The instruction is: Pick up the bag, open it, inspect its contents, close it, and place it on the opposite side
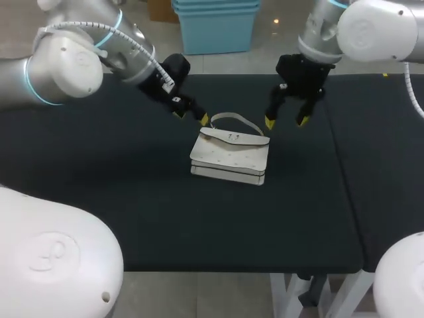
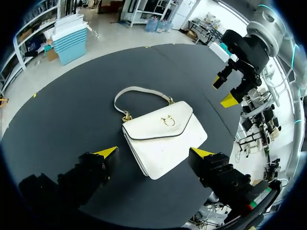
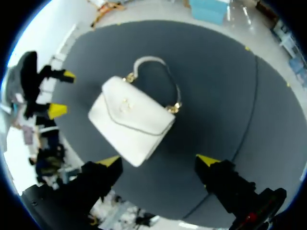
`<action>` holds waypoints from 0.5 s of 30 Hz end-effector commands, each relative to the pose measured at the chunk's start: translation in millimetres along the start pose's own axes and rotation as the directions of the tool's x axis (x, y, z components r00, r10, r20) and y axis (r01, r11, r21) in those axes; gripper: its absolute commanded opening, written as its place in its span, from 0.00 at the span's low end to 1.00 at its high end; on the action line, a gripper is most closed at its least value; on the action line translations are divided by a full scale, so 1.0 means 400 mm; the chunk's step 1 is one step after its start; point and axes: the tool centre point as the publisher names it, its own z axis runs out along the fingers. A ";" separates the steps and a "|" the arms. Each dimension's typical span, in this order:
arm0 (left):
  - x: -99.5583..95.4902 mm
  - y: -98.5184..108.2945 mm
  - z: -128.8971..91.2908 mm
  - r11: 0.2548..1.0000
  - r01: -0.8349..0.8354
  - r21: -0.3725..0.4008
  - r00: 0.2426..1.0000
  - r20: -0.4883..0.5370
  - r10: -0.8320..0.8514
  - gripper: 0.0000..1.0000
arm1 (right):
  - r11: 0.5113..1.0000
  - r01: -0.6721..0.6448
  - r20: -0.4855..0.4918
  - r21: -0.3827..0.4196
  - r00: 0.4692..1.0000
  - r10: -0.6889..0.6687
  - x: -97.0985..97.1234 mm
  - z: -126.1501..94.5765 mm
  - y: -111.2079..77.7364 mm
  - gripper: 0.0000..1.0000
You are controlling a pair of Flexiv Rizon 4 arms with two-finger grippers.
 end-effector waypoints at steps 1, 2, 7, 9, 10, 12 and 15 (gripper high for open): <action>0.024 0.010 -0.015 0.949 0.314 0.022 0.924 0.223 -0.311 1.00 | 0.970 -0.244 -0.118 0.014 0.962 0.244 -0.012 -0.002 -0.001 1.00; 0.024 0.010 -0.015 0.949 0.314 0.022 0.924 0.223 -0.311 1.00 | 0.970 -0.244 -0.118 0.014 0.962 0.244 -0.012 -0.002 -0.001 1.00; 0.024 0.010 -0.015 0.949 0.314 0.022 0.924 0.223 -0.311 1.00 | 0.970 -0.244 -0.118 0.014 0.962 0.244 -0.012 -0.002 -0.001 1.00; 0.024 0.010 -0.015 0.949 0.314 0.022 0.924 0.223 -0.311 1.00 | 0.970 -0.244 -0.118 0.014 0.962 0.244 -0.012 -0.002 -0.001 1.00; 0.024 0.010 -0.015 0.949 0.314 0.022 0.924 0.223 -0.311 1.00 | 0.970 -0.244 -0.118 0.014 0.962 0.244 -0.012 -0.002 -0.001 1.00; 0.014 -0.002 0.003 0.929 0.369 -0.005 0.915 0.177 -0.362 1.00 | 0.970 -0.244 -0.118 0.014 0.962 0.244 -0.012 -0.002 -0.001 1.00; -0.019 -0.019 0.054 0.808 0.586 -0.054 0.809 0.078 -0.582 1.00 | 0.938 -0.345 -0.268 -0.025 0.907 0.326 -0.008 0.005 0.026 1.00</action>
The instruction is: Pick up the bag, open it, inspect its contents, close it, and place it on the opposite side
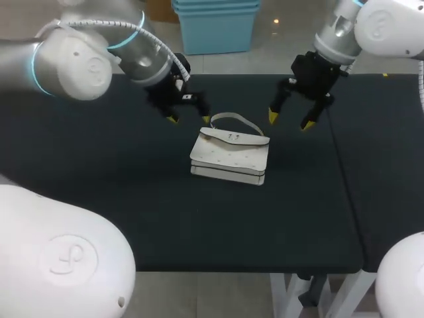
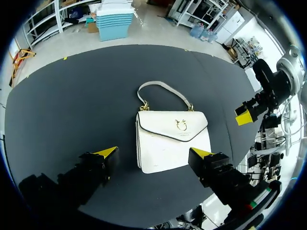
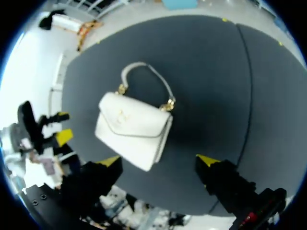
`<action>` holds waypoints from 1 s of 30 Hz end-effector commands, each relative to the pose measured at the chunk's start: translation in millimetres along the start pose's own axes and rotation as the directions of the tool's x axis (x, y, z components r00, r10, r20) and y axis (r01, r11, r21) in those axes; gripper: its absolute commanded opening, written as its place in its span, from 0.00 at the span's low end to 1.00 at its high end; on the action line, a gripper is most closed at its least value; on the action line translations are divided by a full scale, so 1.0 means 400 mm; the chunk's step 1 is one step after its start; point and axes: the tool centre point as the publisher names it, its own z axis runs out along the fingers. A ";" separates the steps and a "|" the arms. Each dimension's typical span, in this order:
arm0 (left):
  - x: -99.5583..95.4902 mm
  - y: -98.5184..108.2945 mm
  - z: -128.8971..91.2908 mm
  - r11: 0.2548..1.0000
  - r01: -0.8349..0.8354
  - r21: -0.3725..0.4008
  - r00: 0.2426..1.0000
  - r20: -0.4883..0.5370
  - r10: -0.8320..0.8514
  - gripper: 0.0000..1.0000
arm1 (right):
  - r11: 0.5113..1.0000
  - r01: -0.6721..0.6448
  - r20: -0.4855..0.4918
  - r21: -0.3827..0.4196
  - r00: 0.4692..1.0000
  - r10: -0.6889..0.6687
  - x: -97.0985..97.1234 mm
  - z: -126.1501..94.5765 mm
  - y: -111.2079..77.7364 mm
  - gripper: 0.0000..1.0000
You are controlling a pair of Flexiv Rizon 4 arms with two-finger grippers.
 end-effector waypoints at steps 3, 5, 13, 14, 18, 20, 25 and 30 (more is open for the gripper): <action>-0.028 -0.042 0.104 0.922 0.338 -0.187 0.923 -0.126 -0.364 1.00 | 0.978 -0.199 -0.231 -0.059 0.956 0.180 -0.010 0.029 0.025 1.00; -0.035 -0.042 0.119 0.892 0.411 -0.189 0.891 -0.123 -0.437 1.00 | 0.962 -0.265 -0.279 -0.060 0.930 0.239 -0.022 0.043 0.031 1.00; -0.062 -0.028 0.146 0.894 0.400 -0.201 0.845 -0.299 -0.445 1.00 | 0.910 -0.413 -0.376 -0.035 0.849 0.371 -0.042 0.084 0.039 1.00; -0.061 -0.029 0.152 0.903 0.371 -0.218 0.850 -0.313 -0.425 1.00 | 0.903 -0.429 -0.387 -0.032 0.838 0.385 -0.042 0.087 0.039 1.00; -0.055 -0.034 0.167 0.903 0.350 -0.248 0.829 -0.366 -0.422 1.00 | 0.875 -0.483 -0.409 -0.033 0.805 0.429 -0.043 0.101 0.039 1.00; -0.048 -0.034 0.176 0.908 0.329 -0.258 0.826 -0.388 -0.409 1.00 | 0.862 -0.505 -0.398 -0.034 0.798 0.452 -0.043 0.111 0.039 1.00; -0.041 -0.023 0.203 0.916 0.301 -0.267 0.812 -0.431 -0.393 1.00 | 0.845 -0.534 -0.392 -0.036 0.785 0.479 -0.035 0.134 0.037 1.00; -0.050 -0.011 0.221 0.936 0.261 -0.236 0.795 -0.497 -0.347 1.00 | 0.834 -0.552 -0.429 -0.016 0.757 0.493 -0.031 0.150 0.038 1.00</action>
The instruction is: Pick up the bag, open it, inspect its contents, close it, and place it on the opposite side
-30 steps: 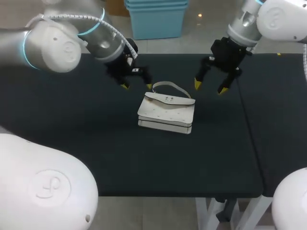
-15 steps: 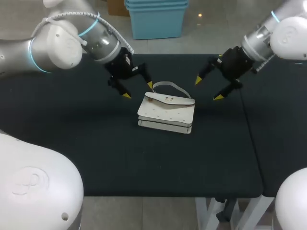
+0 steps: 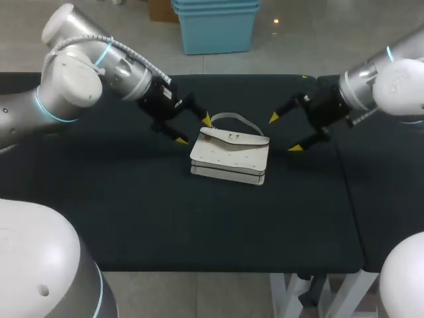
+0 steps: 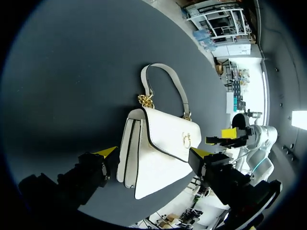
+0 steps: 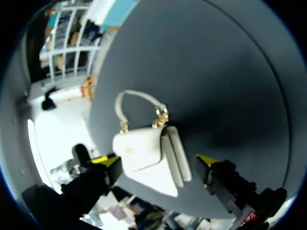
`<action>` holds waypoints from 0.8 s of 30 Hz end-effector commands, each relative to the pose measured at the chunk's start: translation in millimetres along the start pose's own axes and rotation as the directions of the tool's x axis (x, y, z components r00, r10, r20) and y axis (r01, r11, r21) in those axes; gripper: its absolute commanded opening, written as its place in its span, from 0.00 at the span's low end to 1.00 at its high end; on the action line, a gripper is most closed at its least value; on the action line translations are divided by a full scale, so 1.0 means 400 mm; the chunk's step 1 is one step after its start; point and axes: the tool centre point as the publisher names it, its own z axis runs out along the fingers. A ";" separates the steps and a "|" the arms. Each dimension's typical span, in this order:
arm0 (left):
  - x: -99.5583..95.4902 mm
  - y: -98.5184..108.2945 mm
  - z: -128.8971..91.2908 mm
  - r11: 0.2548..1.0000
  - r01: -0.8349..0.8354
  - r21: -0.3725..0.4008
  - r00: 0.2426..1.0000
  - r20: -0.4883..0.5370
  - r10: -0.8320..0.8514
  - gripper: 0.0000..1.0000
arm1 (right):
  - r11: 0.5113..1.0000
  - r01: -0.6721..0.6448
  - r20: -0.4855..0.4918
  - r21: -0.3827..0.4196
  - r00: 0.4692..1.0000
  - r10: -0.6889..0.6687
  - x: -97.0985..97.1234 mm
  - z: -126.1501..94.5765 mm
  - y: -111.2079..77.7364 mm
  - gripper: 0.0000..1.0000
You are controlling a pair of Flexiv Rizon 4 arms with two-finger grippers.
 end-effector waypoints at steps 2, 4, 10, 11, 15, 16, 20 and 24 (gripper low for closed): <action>-0.015 0.001 0.024 0.999 -0.042 0.020 0.987 -0.153 0.045 1.00 | 1.000 -0.009 -0.024 -0.007 1.000 0.009 -0.007 0.022 -0.004 1.00; -0.012 0.000 0.028 0.999 -0.047 0.026 0.984 -0.170 0.051 1.00 | 1.000 -0.016 -0.033 -0.002 0.999 0.016 -0.007 0.030 -0.004 1.00; -0.002 -0.015 0.039 0.998 -0.061 0.019 0.970 -0.233 0.064 0.96 | 0.999 -0.039 -0.063 0.001 0.997 0.039 -0.003 0.049 -0.005 1.00; -0.001 -0.016 0.040 0.998 -0.060 0.019 0.968 -0.244 0.062 0.98 | 0.999 -0.043 -0.070 0.005 0.997 0.043 -0.001 0.052 -0.007 1.00; -0.003 -0.020 0.050 0.998 -0.055 0.016 0.963 -0.264 0.058 0.93 | 0.999 -0.046 -0.076 0.017 0.996 0.047 0.003 0.071 -0.012 1.00; -0.005 -0.021 0.054 0.998 -0.053 0.014 0.962 -0.268 0.055 0.89 | 0.998 -0.050 -0.079 0.022 0.996 0.052 0.001 0.076 -0.012 1.00; -0.014 -0.026 0.065 0.999 -0.035 0.005 0.951 -0.306 0.035 0.82 | 0.997 -0.069 -0.096 0.037 0.993 0.073 -0.005 0.091 -0.012 1.00; -0.013 -0.027 0.067 0.999 -0.038 0.004 0.942 -0.334 0.037 0.75 | 0.996 -0.074 -0.109 0.041 0.991 0.078 -0.002 0.094 -0.016 1.00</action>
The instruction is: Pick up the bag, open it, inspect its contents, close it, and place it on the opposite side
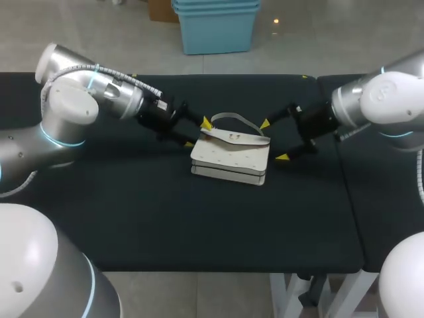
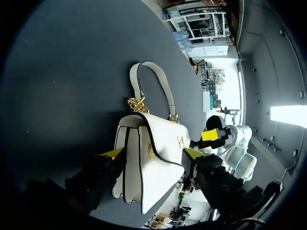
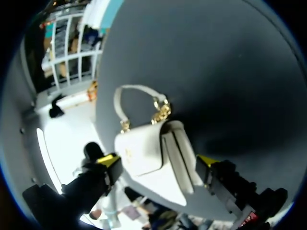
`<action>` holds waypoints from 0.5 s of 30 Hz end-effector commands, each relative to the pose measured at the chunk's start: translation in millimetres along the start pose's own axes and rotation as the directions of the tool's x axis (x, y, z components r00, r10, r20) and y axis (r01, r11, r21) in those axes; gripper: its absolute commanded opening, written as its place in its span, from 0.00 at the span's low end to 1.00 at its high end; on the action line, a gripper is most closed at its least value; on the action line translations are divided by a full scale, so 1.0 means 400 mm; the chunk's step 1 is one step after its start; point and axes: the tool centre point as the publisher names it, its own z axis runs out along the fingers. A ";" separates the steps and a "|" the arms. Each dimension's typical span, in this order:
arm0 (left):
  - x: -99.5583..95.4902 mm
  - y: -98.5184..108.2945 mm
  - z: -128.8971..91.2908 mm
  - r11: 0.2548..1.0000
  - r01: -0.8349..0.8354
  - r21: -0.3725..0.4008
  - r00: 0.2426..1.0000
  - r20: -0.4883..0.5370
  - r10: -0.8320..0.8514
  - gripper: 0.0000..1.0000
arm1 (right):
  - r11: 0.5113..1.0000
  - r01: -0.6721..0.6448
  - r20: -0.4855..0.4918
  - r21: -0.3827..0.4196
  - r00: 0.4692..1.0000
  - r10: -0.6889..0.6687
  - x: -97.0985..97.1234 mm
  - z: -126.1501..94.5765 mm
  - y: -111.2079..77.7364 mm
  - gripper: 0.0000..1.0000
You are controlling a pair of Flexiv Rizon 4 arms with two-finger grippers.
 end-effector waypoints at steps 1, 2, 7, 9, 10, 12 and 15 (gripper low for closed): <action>-0.012 -0.010 0.011 1.000 -0.005 -0.009 0.996 -0.090 0.004 0.73 | 1.000 0.001 -0.017 0.009 1.000 -0.001 0.001 0.008 0.004 1.00; -0.010 -0.009 0.012 1.000 -0.006 -0.010 0.996 -0.092 0.005 0.71 | 1.000 0.001 -0.020 0.011 1.000 -0.001 0.003 0.008 0.003 1.00; 0.004 -0.002 0.006 1.000 -0.019 -0.004 0.996 -0.086 0.018 0.73 | 1.000 0.001 -0.026 0.012 1.000 -0.001 0.008 0.005 -0.002 1.00; 0.006 0.002 0.000 1.000 -0.018 0.001 0.997 -0.079 0.018 0.74 | 1.000 0.002 -0.030 0.011 1.000 -0.002 0.009 0.002 -0.005 1.00; 0.007 0.005 -0.004 1.000 -0.018 0.004 0.997 -0.073 0.018 0.74 | 1.000 0.003 -0.032 0.011 0.999 -0.002 0.009 0.001 -0.007 1.00; 0.006 0.010 -0.015 1.000 -0.016 0.010 0.997 -0.072 0.017 0.75 | 1.000 0.005 -0.039 0.010 0.999 -0.004 0.009 0.000 -0.008 1.00; 0.007 0.013 -0.020 1.000 -0.018 0.016 0.997 -0.078 0.019 0.78 | 1.000 0.007 -0.047 0.015 0.999 -0.006 0.010 0.003 -0.013 0.99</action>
